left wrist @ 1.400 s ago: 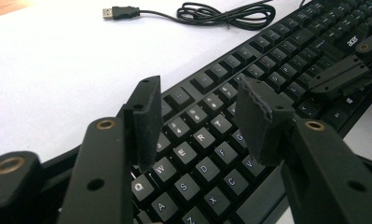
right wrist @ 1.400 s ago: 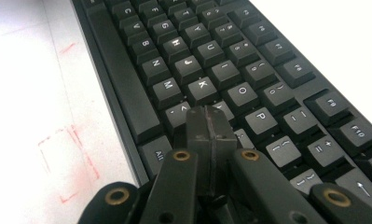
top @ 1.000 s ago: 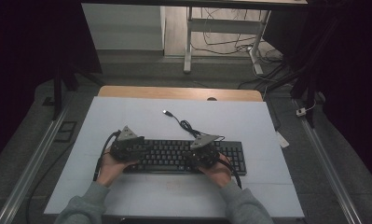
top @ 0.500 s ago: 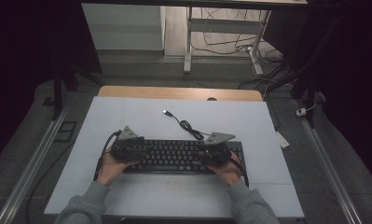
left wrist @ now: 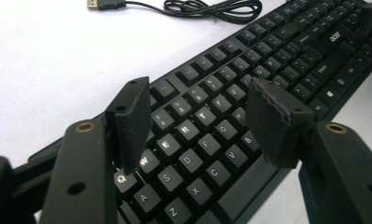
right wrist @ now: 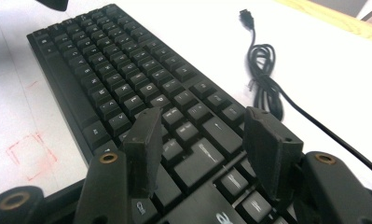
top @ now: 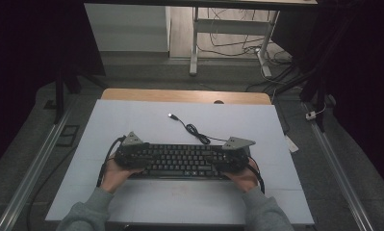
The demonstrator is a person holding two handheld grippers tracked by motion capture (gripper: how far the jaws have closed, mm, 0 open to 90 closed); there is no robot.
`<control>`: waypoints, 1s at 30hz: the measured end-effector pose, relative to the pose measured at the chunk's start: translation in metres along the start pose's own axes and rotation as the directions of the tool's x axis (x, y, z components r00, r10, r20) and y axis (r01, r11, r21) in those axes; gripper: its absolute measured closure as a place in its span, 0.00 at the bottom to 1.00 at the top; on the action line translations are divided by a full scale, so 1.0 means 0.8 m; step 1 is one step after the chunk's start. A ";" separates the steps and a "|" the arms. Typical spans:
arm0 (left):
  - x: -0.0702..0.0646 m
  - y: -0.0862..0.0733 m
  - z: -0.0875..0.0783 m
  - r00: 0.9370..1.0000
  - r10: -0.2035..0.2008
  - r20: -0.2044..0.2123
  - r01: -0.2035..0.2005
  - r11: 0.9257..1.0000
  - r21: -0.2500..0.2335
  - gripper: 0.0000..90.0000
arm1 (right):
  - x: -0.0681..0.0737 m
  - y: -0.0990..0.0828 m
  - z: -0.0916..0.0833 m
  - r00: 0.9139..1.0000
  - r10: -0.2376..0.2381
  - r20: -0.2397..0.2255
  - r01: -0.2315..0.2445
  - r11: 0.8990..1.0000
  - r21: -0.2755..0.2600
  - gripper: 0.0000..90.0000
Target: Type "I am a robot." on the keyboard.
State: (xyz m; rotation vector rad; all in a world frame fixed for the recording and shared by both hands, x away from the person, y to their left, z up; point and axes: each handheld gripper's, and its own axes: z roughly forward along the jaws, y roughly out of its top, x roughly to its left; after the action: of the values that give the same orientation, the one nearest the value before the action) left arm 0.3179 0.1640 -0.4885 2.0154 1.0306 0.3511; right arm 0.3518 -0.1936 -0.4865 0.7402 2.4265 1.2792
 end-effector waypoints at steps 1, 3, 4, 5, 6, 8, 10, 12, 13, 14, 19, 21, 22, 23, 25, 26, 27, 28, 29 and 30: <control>-0.001 0.000 0.000 1.000 0.001 0.002 -0.001 1.000 0.000 0.45 | -0.001 -0.001 -0.004 1.000 0.000 0.003 0.000 1.000 -0.005 0.53; -0.002 0.000 -0.002 1.000 0.005 0.006 -0.005 1.000 0.000 0.44 | -0.002 -0.004 -0.013 1.000 -0.001 0.010 0.001 1.000 -0.014 0.52; -0.003 0.000 -0.002 1.000 0.008 0.007 -0.008 1.000 -0.002 0.44 | -0.003 -0.005 -0.017 1.000 0.001 0.015 0.000 1.000 -0.019 0.52; -0.003 0.000 -0.003 1.000 0.010 0.007 -0.010 1.000 -0.003 0.44 | -0.003 -0.006 -0.021 1.000 0.003 0.017 -0.002 1.000 -0.026 0.52; -0.003 0.000 -0.004 1.000 0.008 0.008 -0.008 1.000 -0.006 0.44 | -0.005 -0.008 -0.025 1.000 0.003 0.022 -0.002 1.000 -0.029 0.52; -0.002 -0.001 -0.005 1.000 0.005 0.009 -0.005 1.000 -0.011 0.43 | -0.007 -0.014 -0.035 1.000 0.006 0.031 -0.004 0.999 -0.038 0.52; -0.003 -0.002 -0.007 1.000 0.003 0.008 -0.003 1.000 -0.013 0.43 | -0.010 -0.020 -0.045 0.999 0.013 0.040 -0.012 0.999 -0.034 0.52; -0.004 -0.005 -0.010 1.000 0.002 0.012 -0.002 1.000 -0.015 0.43 | -0.013 -0.028 -0.054 0.998 0.023 0.056 -0.021 0.999 -0.034 0.52; -0.004 -0.006 -0.011 1.000 0.002 0.012 -0.002 1.000 -0.014 0.43 | -0.014 -0.032 -0.058 0.998 0.026 0.062 -0.024 0.999 -0.035 0.52; -0.005 -0.008 -0.013 1.000 0.004 0.012 -0.004 1.000 -0.014 0.43 | -0.016 -0.034 -0.061 0.997 0.031 0.067 -0.029 0.999 -0.037 0.51; -0.008 -0.021 -0.025 1.000 0.002 0.012 -0.002 1.000 -0.017 0.43 | -0.024 -0.053 -0.082 0.993 0.048 0.110 -0.044 0.998 -0.042 0.51; -0.008 -0.027 -0.030 1.000 -0.002 0.008 0.002 1.000 -0.019 0.43 | -0.028 -0.060 -0.089 0.991 0.057 0.120 -0.051 0.997 -0.050 0.51; -0.008 -0.030 -0.033 1.000 -0.005 0.008 0.005 1.000 -0.021 0.43 | -0.029 -0.063 -0.092 0.990 0.064 0.124 -0.057 0.997 -0.054 0.51; -0.008 -0.033 -0.036 1.000 -0.008 0.007 0.008 1.000 -0.022 0.43 | -0.030 -0.066 -0.096 0.990 0.062 0.130 -0.055 0.997 -0.054 0.51; -0.008 -0.039 -0.041 1.000 -0.012 0.003 0.012 1.000 -0.024 0.43 | -0.032 -0.071 -0.102 0.988 0.065 0.141 -0.058 0.997 -0.054 0.51; -0.008 -0.042 -0.043 1.000 -0.015 0.001 0.015 1.000 -0.024 0.43 | -0.033 -0.074 -0.105 0.987 0.064 0.145 -0.055 0.997 -0.060 0.51; -0.008 -0.045 -0.046 1.000 -0.016 -0.001 0.016 1.000 -0.025 0.43 | -0.034 -0.076 -0.108 0.987 0.063 0.148 -0.056 0.997 -0.056 0.51; -0.008 -0.048 -0.048 1.000 -0.017 -0.002 0.017 1.000 -0.026 0.43 | -0.034 -0.078 -0.110 0.986 0.061 0.156 -0.054 0.997 -0.054 0.51; -0.008 -0.051 -0.051 1.000 -0.017 -0.003 0.017 1.000 -0.025 0.43 | -0.034 -0.081 -0.112 0.985 0.062 0.160 -0.054 0.997 -0.059 0.51; -0.008 -0.054 -0.053 1.000 -0.019 -0.003 0.019 0.999 -0.026 0.43 | -0.035 -0.082 -0.114 0.985 0.060 0.160 -0.052 0.997 -0.055 0.51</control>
State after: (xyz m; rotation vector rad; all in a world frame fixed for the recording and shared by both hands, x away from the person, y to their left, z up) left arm 0.2667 0.1960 -0.4954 1.9814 1.0419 0.3563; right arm 0.3107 -0.3018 -0.4894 0.8690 2.2515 1.2448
